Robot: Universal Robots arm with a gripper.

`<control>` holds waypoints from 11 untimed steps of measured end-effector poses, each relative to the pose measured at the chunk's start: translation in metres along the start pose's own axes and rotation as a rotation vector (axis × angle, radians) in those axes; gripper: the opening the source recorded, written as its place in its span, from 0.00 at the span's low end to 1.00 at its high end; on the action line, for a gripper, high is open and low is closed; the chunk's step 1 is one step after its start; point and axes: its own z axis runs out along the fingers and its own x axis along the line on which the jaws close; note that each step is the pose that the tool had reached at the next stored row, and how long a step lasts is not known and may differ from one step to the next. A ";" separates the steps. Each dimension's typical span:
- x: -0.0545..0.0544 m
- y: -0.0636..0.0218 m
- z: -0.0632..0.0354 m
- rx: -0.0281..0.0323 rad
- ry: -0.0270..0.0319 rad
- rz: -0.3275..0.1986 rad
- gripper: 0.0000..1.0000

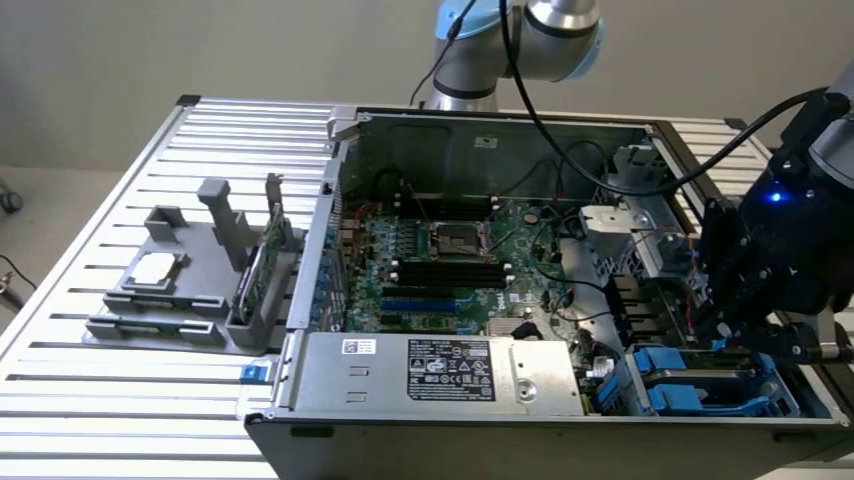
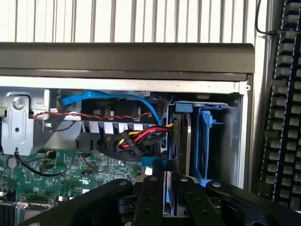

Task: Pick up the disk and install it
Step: 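Insert the second disk wire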

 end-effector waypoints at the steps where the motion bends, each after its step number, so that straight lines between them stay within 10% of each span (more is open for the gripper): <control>1: 0.000 0.0000 0.0004 -0.0003 -0.0005 0.003 0.16; 11: -0.002 -0.0003 0.0038 -0.0024 -0.0034 0.027 0.16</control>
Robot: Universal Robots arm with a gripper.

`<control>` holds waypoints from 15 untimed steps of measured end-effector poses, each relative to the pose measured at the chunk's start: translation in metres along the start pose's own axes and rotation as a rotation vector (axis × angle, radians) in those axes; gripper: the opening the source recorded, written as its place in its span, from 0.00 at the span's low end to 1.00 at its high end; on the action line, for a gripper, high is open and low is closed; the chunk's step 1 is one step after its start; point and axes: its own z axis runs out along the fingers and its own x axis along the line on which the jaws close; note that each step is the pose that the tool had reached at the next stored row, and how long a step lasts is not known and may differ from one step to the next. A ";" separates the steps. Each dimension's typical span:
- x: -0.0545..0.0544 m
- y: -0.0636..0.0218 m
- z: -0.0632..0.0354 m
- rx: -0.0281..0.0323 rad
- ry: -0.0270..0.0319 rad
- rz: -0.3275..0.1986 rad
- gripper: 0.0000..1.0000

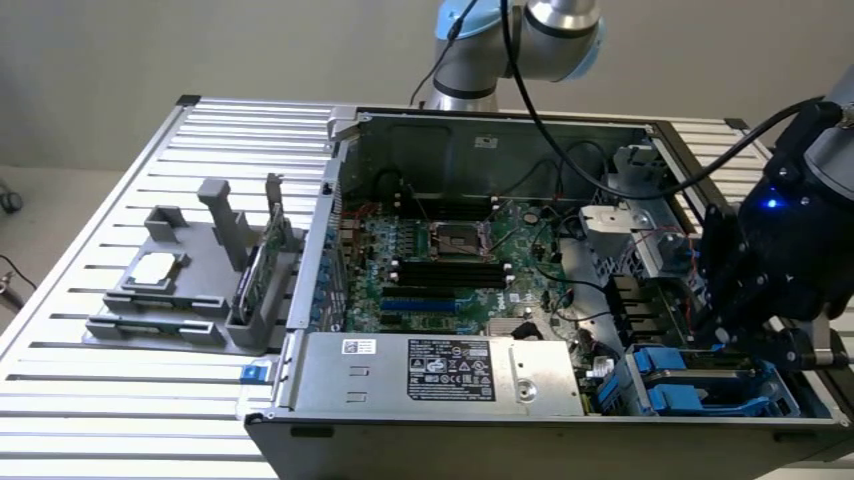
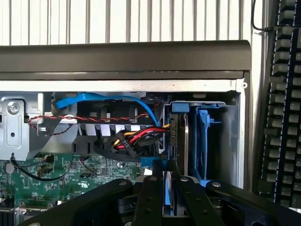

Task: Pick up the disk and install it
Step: 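Insert the second disk wire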

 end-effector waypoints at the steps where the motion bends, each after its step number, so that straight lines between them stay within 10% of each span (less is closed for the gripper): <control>1: 0.000 0.0000 0.0004 -0.0002 -0.0003 0.002 0.16; 15: -0.004 0.0007 0.0051 -0.0023 -0.0025 0.027 0.16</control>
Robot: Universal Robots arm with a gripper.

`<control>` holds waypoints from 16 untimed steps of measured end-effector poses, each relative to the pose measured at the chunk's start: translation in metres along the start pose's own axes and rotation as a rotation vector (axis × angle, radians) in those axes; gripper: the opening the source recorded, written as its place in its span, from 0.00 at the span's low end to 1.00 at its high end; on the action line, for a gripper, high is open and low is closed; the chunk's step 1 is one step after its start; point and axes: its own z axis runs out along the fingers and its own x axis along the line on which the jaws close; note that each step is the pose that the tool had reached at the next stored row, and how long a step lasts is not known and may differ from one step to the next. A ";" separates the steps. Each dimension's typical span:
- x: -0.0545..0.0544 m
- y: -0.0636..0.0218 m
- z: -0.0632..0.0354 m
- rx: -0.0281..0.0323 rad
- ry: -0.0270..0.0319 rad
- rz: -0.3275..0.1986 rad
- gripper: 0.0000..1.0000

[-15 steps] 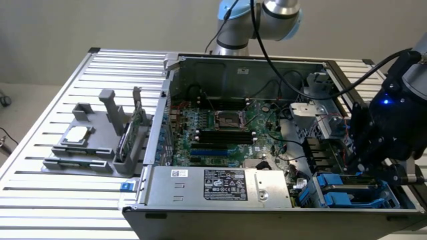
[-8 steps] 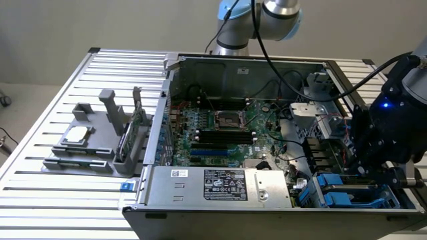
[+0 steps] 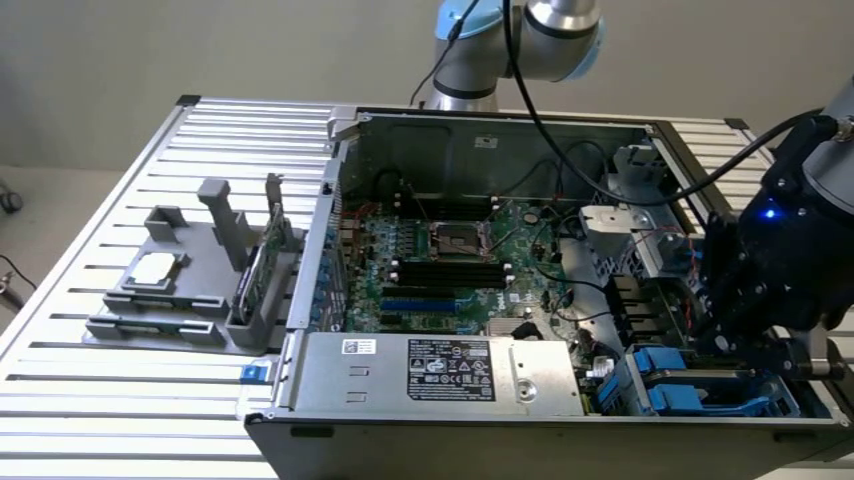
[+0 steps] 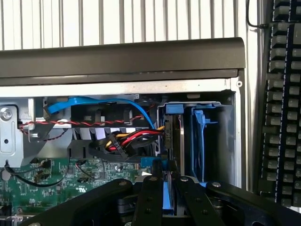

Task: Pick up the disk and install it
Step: 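Insert the second disk wire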

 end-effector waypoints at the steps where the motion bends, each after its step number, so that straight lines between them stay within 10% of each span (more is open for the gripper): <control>1: 0.000 0.0000 0.0005 0.0000 0.0000 0.000 0.16; 16: -0.001 0.0012 0.0061 -0.0001 -0.0004 0.001 0.16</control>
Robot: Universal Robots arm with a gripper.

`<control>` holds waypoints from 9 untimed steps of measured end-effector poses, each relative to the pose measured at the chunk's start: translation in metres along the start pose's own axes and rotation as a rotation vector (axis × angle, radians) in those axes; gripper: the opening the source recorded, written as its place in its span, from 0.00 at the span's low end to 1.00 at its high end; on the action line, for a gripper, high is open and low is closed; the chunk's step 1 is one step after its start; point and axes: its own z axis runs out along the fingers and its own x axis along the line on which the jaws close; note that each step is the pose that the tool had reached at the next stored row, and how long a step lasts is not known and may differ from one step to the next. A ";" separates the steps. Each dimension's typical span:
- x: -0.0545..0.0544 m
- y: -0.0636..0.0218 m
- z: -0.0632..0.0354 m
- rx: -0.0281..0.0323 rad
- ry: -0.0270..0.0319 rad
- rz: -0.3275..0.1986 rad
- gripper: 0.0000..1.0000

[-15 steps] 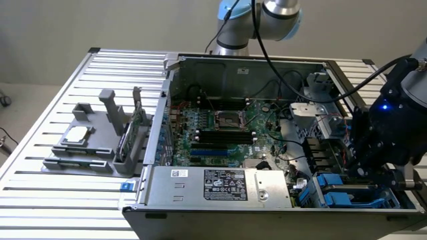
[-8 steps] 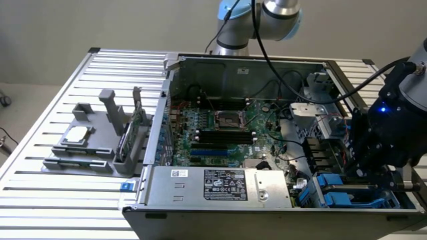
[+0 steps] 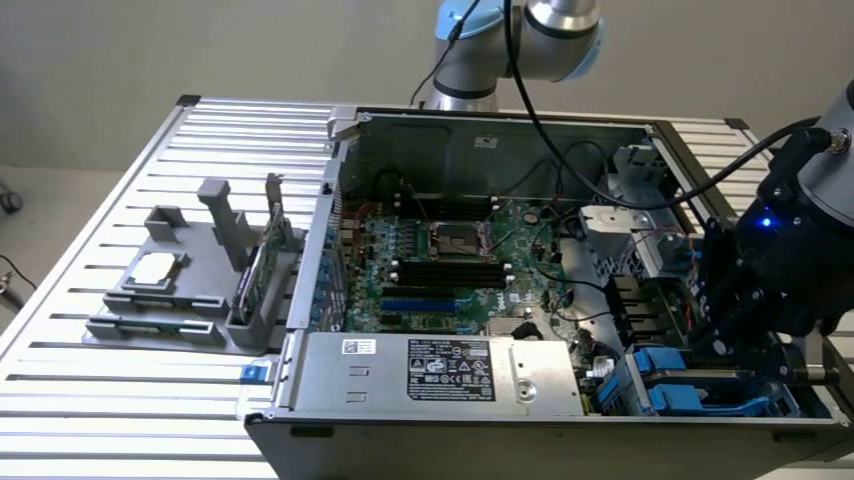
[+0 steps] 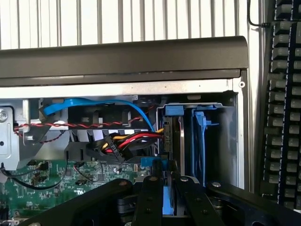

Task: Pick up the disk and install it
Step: 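Insert the second disk wire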

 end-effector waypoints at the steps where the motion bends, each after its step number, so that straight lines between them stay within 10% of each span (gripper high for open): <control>1: 0.000 0.0001 0.0002 0.0000 0.0000 0.000 0.16; 9: 0.000 0.0005 0.0014 0.0000 0.0003 0.000 0.16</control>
